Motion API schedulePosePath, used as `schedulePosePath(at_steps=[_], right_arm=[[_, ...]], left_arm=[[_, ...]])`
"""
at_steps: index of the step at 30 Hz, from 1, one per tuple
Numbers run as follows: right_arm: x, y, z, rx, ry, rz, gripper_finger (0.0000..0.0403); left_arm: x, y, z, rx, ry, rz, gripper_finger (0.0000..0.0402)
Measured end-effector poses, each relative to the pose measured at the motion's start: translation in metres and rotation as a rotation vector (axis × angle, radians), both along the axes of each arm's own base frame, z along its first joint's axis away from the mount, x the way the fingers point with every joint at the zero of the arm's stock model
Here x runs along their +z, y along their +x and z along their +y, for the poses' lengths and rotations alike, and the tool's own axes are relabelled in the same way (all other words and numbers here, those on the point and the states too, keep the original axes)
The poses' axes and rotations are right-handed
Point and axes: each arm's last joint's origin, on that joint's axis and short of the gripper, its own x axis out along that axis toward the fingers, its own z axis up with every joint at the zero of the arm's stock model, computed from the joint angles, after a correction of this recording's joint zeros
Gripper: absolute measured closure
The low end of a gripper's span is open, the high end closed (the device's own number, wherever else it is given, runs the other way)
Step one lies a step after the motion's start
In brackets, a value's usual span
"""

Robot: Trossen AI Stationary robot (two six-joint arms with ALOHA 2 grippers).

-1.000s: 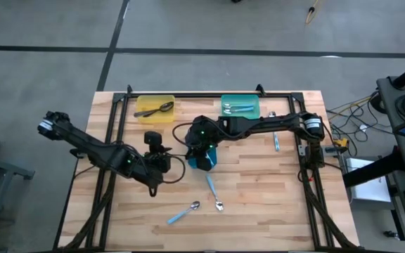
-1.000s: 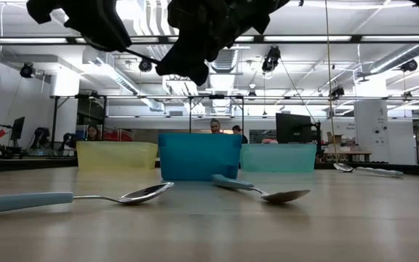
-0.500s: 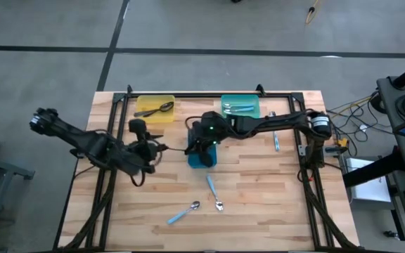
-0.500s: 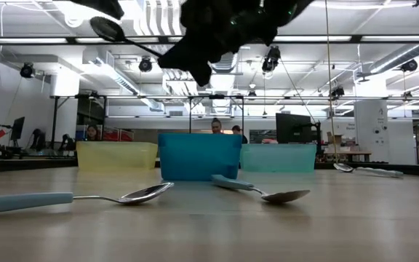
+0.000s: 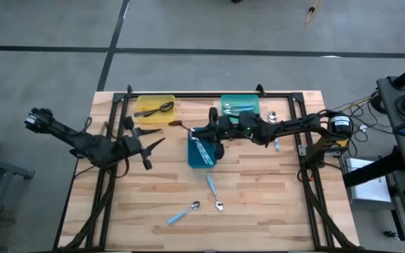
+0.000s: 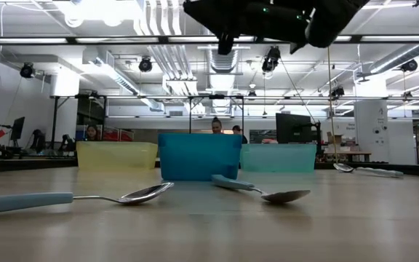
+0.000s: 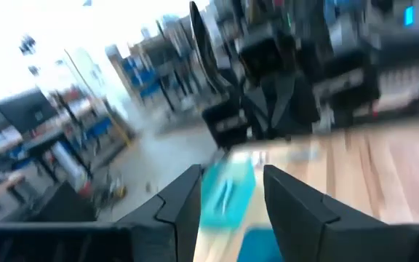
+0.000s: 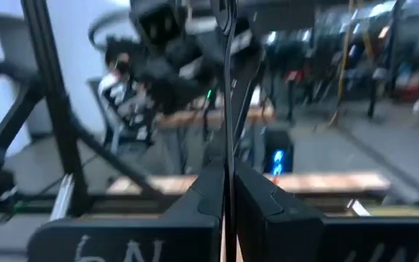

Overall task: Sort silverware by color (type)
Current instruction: Put the black spoon into the yellow bin

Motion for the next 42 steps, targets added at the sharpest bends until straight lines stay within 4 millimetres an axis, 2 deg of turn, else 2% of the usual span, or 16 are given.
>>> schedulePosePath(at_steps=[4, 7, 11, 28, 42], right_arm=[[-0.001, -0.004, 0.0, -0.019, -0.049, -0.087, 0.0394], [0.0, -0.003, 0.001, -0.027, -0.067, -0.161, 0.0394], [-0.001, 0.003, 0.0, -0.028, -0.069, -0.191, 0.0394], [0.002, 0.005, -0.008, -0.072, -0.155, -0.207, 0.0394], [-0.005, 0.008, -0.01, -0.124, -0.25, -0.208, 0.0394]], left_arm=[[-0.021, 0.001, 0.001, -0.036, 0.016, -0.208, 0.0272], [-0.034, 0.0, 0.002, -0.127, 0.0, -0.364, 0.0272], [-0.047, 0.001, 0.005, -0.183, -0.006, -0.486, 0.0272], [-0.066, 0.02, -0.001, -0.208, -0.093, -0.47, 0.0272], [-0.072, 0.024, -0.003, -0.217, -0.135, -0.463, 0.0272]])
